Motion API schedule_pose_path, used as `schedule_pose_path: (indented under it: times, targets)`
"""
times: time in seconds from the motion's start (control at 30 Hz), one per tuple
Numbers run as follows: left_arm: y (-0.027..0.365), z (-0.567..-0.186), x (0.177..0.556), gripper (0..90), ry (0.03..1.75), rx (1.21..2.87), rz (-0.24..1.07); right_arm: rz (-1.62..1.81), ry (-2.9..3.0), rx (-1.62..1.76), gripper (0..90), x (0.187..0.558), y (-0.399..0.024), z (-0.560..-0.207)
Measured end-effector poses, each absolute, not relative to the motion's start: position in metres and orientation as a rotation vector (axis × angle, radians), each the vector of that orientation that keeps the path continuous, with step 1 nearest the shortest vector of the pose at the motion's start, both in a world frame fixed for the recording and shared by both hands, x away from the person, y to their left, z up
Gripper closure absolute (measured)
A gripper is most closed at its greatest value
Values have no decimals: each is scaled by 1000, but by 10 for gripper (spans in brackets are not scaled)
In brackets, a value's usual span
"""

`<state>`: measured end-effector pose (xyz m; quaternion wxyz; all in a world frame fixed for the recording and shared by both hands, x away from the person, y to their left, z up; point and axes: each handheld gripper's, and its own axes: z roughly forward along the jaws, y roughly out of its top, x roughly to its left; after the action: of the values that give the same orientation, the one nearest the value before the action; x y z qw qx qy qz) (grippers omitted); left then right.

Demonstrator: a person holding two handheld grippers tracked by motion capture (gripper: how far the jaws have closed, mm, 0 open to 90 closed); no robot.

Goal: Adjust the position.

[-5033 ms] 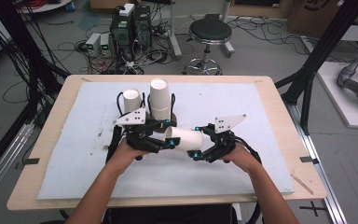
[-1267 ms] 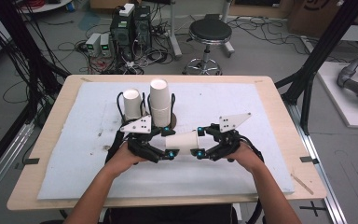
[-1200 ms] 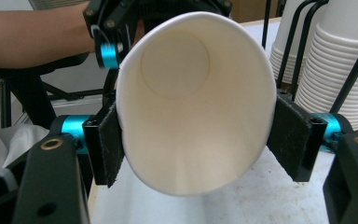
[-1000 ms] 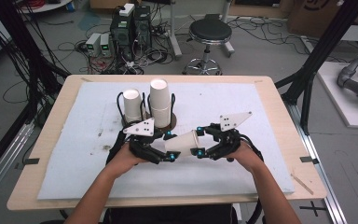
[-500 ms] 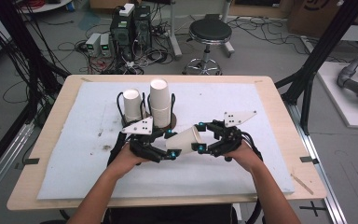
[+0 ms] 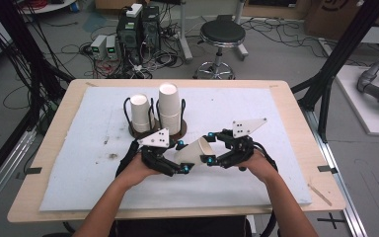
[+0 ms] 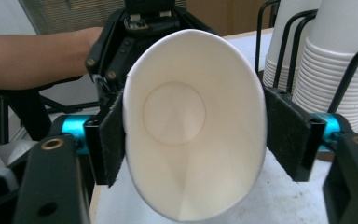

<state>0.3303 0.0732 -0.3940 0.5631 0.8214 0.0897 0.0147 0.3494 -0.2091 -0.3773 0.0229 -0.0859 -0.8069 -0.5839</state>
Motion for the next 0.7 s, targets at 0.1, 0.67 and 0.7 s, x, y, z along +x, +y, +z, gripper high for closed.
schedule_pose_path:
  times: [0.1, 0.67, 0.7]
  targets:
    - [74, -393, 330, 352, 202, 1920, 37, -1812, -2482, -269, 274, 350, -210, -377]
    - [79, -395, 332, 343, 254, 1826, 8, -1878, -2423, -320, 288, 350, -210, -377]
    - [78, -396, 331, 337, 257, 1838, 15, -1875, -2427, -312, 289, 350, -210, -377]
